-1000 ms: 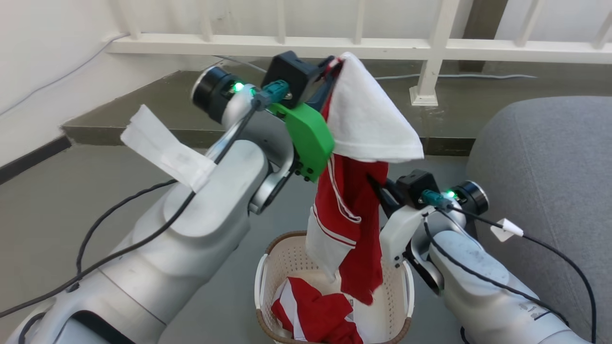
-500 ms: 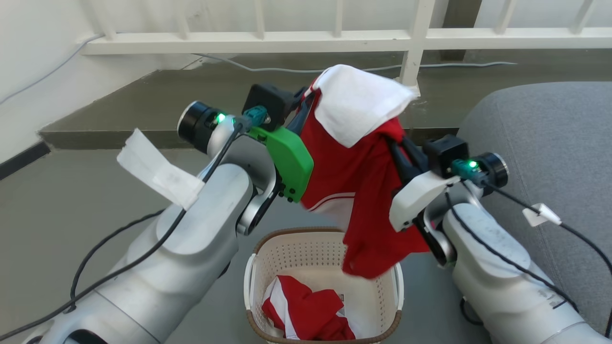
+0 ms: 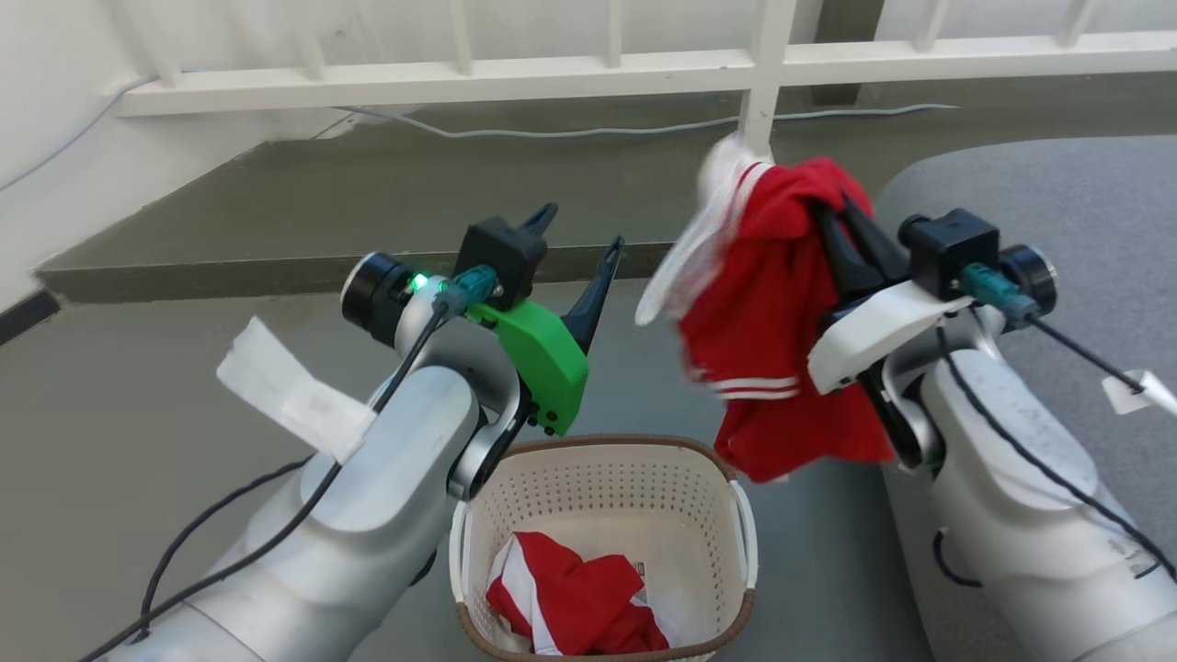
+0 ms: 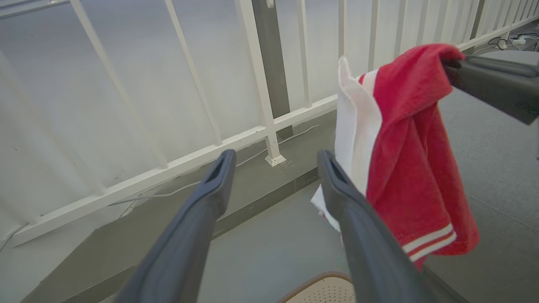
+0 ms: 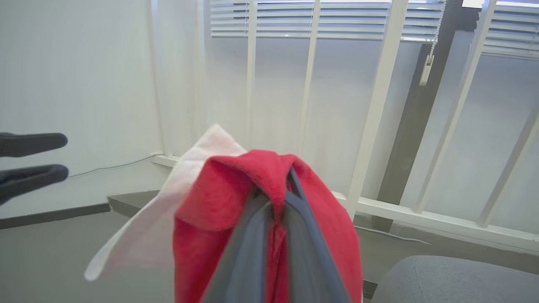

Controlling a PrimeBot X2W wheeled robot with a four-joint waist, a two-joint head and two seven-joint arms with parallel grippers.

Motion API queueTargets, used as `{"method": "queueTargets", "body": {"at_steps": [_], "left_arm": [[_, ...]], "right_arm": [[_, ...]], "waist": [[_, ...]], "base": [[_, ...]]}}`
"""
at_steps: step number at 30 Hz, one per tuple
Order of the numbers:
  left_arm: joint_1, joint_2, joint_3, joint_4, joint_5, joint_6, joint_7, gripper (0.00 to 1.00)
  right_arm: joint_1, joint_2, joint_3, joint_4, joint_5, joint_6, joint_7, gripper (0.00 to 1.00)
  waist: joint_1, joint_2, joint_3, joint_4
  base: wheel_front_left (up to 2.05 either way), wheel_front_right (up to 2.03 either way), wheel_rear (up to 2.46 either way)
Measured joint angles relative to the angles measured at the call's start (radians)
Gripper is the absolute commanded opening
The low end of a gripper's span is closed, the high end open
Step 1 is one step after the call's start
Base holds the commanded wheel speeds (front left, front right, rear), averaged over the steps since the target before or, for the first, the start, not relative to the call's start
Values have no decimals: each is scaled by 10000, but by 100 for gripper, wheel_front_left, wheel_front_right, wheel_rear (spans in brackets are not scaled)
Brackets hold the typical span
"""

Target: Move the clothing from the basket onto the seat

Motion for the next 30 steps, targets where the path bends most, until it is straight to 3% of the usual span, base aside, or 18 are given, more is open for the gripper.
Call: {"method": "queueTargets", "body": {"at_steps": [12,16,30], "left_arm": [[699,-31,-326,-150,-77,-330,-535,100],[993,-65,-525,-305,-94,-497,-583,100],[1444,-79,-934,-746,-90,-614,-755,100]], "right_arm": [[337,-857,-713,-495,4,-17,-12,0],[572,-1218,-1057,-713,12,-167,-12,0],[1113,-1956,-1971,-1703,238,-366,-13,0]], "waist": [[0,0,31,-518],[0,0,40,-757],[0,0,184,-1944]], "base": [[0,0,0],[0,0,0],[0,0,0]]}}
